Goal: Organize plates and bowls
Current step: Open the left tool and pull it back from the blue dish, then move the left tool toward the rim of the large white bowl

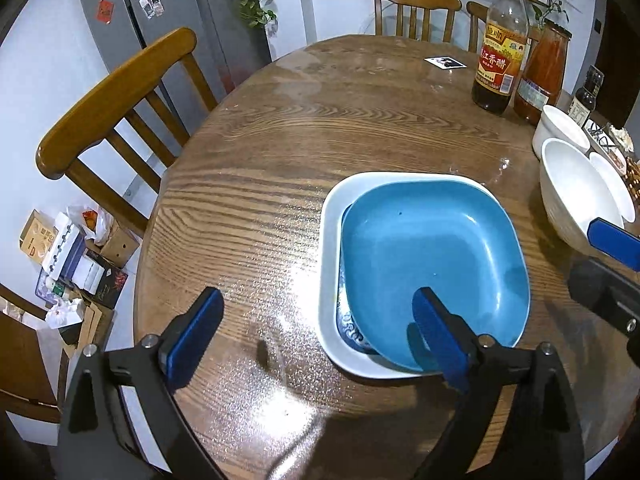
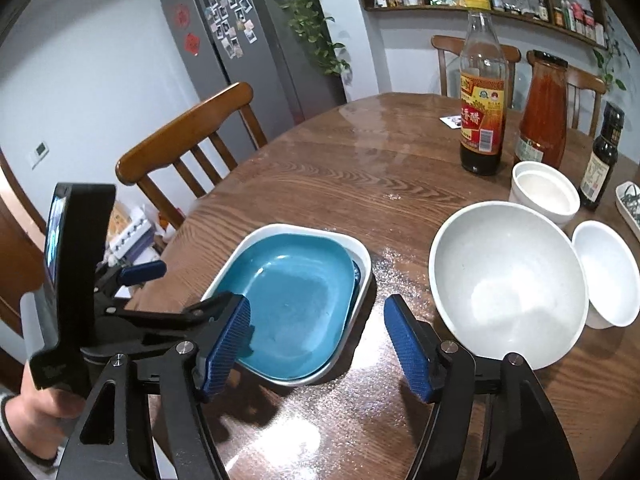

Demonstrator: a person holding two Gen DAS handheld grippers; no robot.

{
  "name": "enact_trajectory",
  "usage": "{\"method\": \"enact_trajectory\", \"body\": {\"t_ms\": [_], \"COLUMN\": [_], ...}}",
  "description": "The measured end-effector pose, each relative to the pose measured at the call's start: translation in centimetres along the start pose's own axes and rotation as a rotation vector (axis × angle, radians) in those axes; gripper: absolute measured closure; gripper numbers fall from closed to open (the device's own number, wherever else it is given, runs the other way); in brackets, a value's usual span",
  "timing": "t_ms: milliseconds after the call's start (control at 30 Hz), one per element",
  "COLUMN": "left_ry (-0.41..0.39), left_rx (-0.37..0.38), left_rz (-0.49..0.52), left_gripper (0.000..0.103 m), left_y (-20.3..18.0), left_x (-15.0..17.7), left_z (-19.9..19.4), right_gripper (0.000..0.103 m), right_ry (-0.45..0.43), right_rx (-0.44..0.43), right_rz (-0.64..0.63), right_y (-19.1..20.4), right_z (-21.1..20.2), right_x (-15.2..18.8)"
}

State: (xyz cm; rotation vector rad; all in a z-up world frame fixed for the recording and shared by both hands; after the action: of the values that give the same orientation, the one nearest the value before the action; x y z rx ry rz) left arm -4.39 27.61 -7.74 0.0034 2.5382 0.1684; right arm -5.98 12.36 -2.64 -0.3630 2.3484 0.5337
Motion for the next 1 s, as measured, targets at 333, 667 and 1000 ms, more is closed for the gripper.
{"method": "enact_trajectory", "body": {"t_ms": [333,667,1000], "left_ry": [-0.028,-0.016,-0.041], "left_rx": [0.005,0.04,0.148], "left_rz": [-0.005,-0.019,0.012], "left_gripper": [0.001,0.001,0.001], "left_y": [-0.8,-3.0,-8.1], "left_x": [0.1,0.0,-2.1], "left_z": [-1.0,-0.9,-2.1], "right_gripper": [0.033,0.033,0.033], "right_ry": [-0.078,-0.195,-0.159], "right_rx": [0.006,0.039,0.129], "right_rz": [0.052,0.203,0.353], "right_y": [-2.1,-7.3,-14.6], "right_z": [-2.2,-5.9,-7.5], "right_x": [0.3,0.4,1.8]}}
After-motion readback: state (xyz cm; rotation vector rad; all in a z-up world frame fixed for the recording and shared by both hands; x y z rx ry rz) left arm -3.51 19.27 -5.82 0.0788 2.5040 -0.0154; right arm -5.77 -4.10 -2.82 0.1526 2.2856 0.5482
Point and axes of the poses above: each gripper's, at about its wrist camera, not at the fingertips, and z roughly the way its jaws point, y to its left, x to its underside, the point moved 6 cm from there along z, roughly the way its jaws point, and after that the axes turned 4 degrees about z, right-handed, at the moved point
